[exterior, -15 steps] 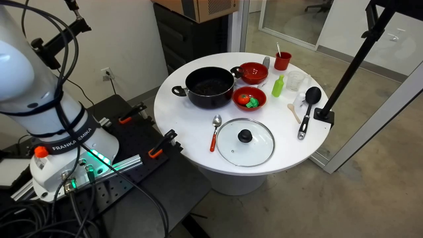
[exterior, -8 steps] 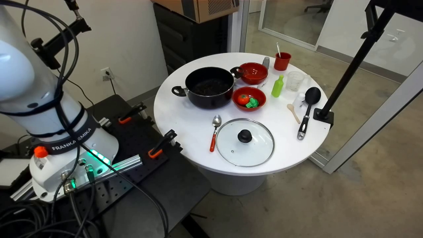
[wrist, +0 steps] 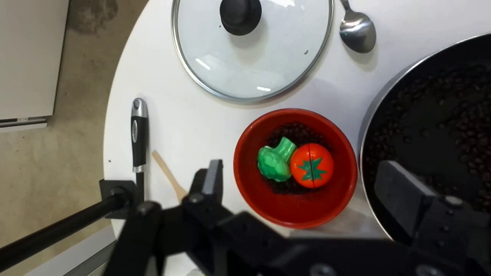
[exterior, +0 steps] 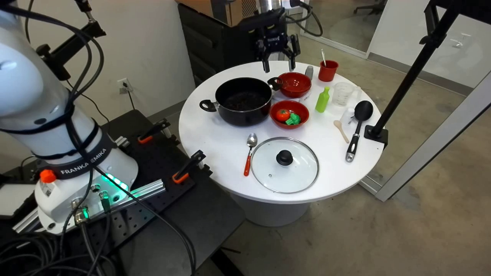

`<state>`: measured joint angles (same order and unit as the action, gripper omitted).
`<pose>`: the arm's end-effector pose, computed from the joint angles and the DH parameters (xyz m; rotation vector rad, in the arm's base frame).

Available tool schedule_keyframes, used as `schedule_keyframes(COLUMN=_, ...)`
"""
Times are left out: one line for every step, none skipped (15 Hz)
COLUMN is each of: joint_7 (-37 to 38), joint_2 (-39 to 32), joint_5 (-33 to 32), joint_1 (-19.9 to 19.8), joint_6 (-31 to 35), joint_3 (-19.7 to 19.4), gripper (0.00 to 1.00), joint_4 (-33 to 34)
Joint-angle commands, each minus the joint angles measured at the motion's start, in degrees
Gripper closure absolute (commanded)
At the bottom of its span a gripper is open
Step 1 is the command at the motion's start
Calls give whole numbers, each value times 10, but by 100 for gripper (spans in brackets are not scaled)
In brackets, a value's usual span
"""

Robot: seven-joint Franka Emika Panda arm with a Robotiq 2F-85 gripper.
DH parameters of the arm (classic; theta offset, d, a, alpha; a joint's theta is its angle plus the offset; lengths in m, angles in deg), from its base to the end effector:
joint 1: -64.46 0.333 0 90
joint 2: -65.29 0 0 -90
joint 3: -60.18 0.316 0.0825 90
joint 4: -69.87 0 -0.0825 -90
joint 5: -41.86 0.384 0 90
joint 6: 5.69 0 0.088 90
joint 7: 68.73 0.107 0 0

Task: Move the objects from the orange bowl to the black pot, then cover the black pot with the glass lid

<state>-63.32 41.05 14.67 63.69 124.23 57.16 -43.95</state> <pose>0.5951 -0.0504 0.2409 2.7607 0.2446 -0.1907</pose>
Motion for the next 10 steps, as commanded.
schedule_keyframes(joint_7=-10, joint_2=-88, joint_5=15, joint_1=0, joint_6=8, joint_3=-19, gripper=0, joint_4=66)
schedule_keyframes(joint_7=-13, joint_2=-104, joint_5=24, joint_1=-3, joint_6=10, joint_3=-21, gripper=0, joint_4=78)
schedule_keyframes(joint_7=-21, joint_2=-122, joint_5=46, joint_1=-14, joint_6=20, joint_3=-17, gripper=0, joint_4=89)
schedule_keyframes(joint_7=-23, joint_2=-136, joint_5=63, joint_1=-20, joint_6=30, joint_3=-15, gripper=0, joint_4=98)
schedule_keyframes(joint_7=-29, joint_2=-152, joint_5=83, joint_1=-29, joint_6=46, joint_3=-11, gripper=0, joint_4=104)
schedule_keyframes(joint_7=-32, joint_2=-165, joint_5=101, joint_1=-34, joint_6=57, joint_3=-9, gripper=0, joint_4=112)
schedule_keyframes(joint_7=-42, joint_2=-178, joint_5=123, joint_1=-42, joint_6=66, joint_3=-5, gripper=0, joint_4=122)
schedule_keyframes(joint_7=-48, joint_2=-191, joint_5=142, joint_1=-47, joint_6=74, joint_3=-2, gripper=0, joint_4=131)
schedule_keyframes(joint_7=-56, joint_2=-203, joint_5=164, joint_1=-56, joint_6=76, joint_3=4, gripper=0, joint_4=143)
schedule_keyframes(joint_7=-63, joint_2=-213, joint_5=182, joint_1=-62, joint_6=79, joint_3=8, gripper=0, joint_4=152)
